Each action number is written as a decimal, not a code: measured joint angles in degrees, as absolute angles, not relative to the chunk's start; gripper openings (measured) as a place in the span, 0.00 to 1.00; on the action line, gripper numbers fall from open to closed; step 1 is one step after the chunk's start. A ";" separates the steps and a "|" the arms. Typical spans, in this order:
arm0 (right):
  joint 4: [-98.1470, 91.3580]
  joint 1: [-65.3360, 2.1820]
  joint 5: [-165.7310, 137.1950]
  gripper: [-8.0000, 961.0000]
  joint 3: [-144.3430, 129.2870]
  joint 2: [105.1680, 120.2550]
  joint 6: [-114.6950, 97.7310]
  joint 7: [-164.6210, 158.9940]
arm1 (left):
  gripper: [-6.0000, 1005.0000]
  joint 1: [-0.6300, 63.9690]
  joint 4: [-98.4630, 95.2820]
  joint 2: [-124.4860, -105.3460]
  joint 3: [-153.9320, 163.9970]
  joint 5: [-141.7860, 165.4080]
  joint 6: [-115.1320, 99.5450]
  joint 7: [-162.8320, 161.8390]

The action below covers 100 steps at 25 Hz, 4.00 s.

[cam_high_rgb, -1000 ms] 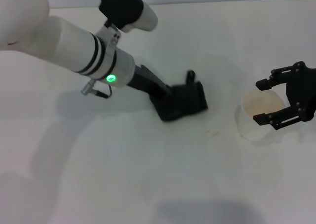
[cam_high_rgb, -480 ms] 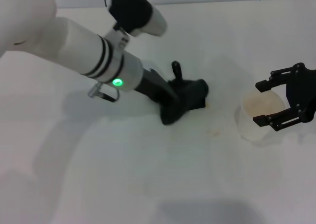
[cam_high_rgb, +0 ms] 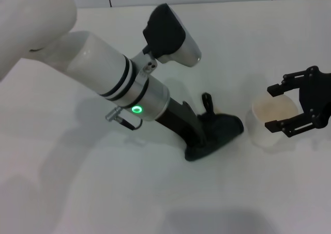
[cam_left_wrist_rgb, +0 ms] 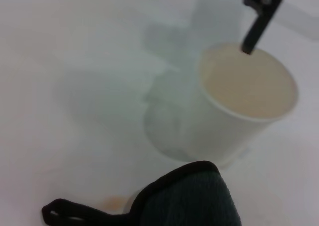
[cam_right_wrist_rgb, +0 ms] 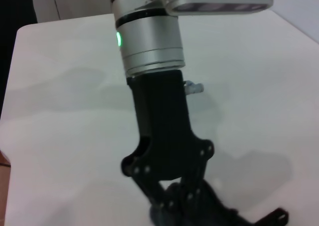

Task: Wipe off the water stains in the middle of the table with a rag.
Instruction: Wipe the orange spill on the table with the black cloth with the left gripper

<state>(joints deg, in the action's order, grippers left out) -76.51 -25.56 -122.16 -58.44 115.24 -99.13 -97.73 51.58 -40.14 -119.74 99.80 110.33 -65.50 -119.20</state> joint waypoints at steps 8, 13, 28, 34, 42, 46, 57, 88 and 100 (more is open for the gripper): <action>-76.51 -25.56 -122.03 0.85 -58.54 115.31 -99.07 -97.83 | 0.07 52.38 -40.43 -119.80 103.16 106.96 -68.31 -119.08; -76.54 -25.57 -121.88 0.85 -58.54 115.31 -99.14 -97.96 | 0.07 52.27 -39.15 -119.51 102.44 108.58 -65.10 -120.46; -75.93 -25.87 -121.81 0.85 -59.28 115.31 -98.72 -97.81 | 0.07 51.86 -36.86 -119.40 90.20 123.62 -51.31 -128.67; -75.93 -25.87 -121.81 0.85 -59.31 115.31 -98.70 -97.77 | 0.07 51.76 -36.76 -119.40 90.03 123.66 -47.56 -128.92; -76.05 -26.01 -121.81 0.85 -59.31 115.29 -98.70 -97.73 | 0.07 52.86 -37.12 -119.78 99.55 115.54 -48.48 -124.65; -76.43 -25.78 -121.82 0.85 -59.08 115.22 -98.70 -97.73 | 0.07 53.51 -38.16 -119.84 103.10 113.47 -52.14 -123.41; -76.61 -25.51 -121.82 0.85 -58.88 115.22 -99.12 -97.73 | 0.07 53.04 -40.23 -119.78 103.25 108.69 -63.97 -117.20; -76.63 -26.01 -121.81 0.85 -58.88 115.22 -98.69 -97.98 | 0.07 49.40 -42.57 -119.57 93.53 116.47 -63.15 -118.83; -76.64 -25.82 -121.32 0.85 -58.88 115.22 -98.70 -98.00 | 0.07 48.20 -42.73 -119.49 93.15 117.33 -63.03 -118.91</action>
